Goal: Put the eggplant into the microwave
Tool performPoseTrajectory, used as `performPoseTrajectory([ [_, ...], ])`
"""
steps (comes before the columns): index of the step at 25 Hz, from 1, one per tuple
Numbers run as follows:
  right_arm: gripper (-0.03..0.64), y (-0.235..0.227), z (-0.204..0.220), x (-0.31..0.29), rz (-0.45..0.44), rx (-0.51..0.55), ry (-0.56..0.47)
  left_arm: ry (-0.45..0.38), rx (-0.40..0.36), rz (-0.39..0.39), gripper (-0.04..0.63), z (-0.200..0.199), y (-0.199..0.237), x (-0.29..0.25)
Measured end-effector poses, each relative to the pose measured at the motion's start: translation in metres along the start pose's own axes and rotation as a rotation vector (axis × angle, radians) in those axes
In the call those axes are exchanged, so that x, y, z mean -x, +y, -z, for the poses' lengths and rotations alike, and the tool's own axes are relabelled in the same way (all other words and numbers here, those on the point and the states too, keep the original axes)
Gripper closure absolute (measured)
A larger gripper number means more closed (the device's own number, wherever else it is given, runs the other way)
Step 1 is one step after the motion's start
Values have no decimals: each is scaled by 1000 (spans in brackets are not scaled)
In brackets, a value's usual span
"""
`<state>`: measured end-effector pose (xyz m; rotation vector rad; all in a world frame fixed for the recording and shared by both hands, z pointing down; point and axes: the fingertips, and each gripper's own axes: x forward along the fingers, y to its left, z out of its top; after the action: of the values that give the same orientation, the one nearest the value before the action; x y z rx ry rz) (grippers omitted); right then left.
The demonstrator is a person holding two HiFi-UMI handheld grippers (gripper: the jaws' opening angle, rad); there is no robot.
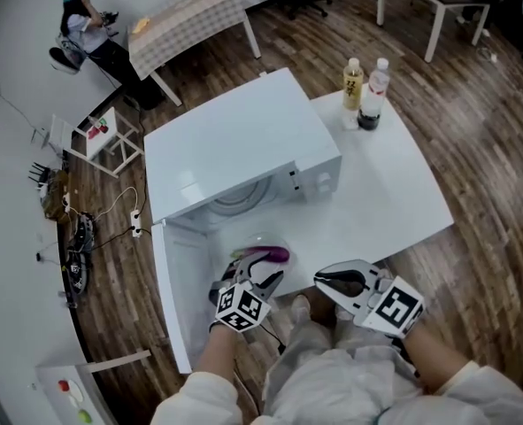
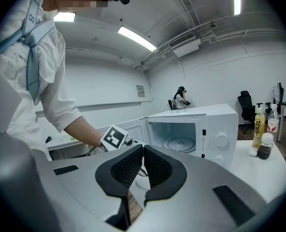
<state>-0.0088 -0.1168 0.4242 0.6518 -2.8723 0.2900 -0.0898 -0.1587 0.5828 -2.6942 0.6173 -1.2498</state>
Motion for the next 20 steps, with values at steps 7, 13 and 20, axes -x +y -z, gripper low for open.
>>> performPoseTrajectory([
  [7, 581, -9, 10, -15, 15, -25, 20, 140, -30, 57, 345, 42, 18, -18],
  [13, 581, -13, 13, -21, 29, -48, 32, 260, -95, 117, 336, 70, 28, -28],
  [20, 581, -16, 15, -23, 48, -66, 31, 323, -123, 151, 345, 86, 30, -37],
])
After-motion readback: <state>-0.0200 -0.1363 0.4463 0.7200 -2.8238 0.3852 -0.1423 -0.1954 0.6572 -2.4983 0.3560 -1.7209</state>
